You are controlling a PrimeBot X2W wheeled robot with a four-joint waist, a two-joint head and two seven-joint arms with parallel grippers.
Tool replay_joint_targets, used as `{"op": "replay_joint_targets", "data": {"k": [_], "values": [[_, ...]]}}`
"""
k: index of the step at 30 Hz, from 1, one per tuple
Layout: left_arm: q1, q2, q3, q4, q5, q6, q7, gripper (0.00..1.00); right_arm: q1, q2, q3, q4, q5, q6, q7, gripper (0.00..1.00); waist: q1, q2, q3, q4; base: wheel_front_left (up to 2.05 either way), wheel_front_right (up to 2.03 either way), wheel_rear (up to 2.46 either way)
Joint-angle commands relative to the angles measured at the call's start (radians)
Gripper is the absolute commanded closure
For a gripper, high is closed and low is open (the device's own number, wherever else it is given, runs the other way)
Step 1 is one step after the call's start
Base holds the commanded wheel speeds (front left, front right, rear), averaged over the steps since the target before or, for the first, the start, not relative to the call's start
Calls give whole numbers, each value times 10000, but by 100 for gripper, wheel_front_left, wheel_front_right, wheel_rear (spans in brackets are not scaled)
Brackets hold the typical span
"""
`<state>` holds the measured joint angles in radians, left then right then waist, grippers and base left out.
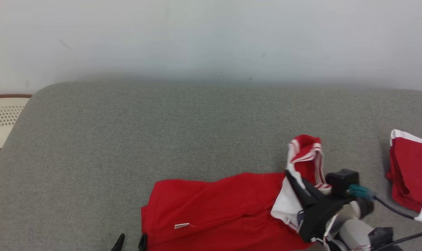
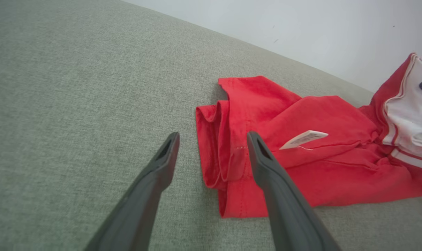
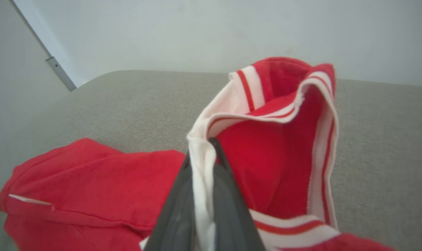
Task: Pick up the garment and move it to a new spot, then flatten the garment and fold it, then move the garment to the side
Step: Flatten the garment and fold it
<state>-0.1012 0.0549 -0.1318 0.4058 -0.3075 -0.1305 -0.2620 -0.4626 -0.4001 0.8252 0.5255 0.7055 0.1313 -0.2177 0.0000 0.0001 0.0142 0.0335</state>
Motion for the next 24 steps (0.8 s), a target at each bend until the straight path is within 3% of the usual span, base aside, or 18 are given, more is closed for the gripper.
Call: {"op": "replay_joint_targets", "data": {"k": [1,13,24], "values": [[111,3,-2,13,-16,0,-47,0,-85,68,129,-134,62,-12,63,100,0,-1,-4,95,0,0,0],[-121,-30,-619,17,-346,0,-47,0,-831,862,2352,-949,224,-12,952,100,0,-1,201,1178,0,0,0],[-226,-36,-972,68,-625,0,-47,0,-1786,1972,3593,375,385,-12,785,100,0,-1,393,1933,0,0,0]]}}
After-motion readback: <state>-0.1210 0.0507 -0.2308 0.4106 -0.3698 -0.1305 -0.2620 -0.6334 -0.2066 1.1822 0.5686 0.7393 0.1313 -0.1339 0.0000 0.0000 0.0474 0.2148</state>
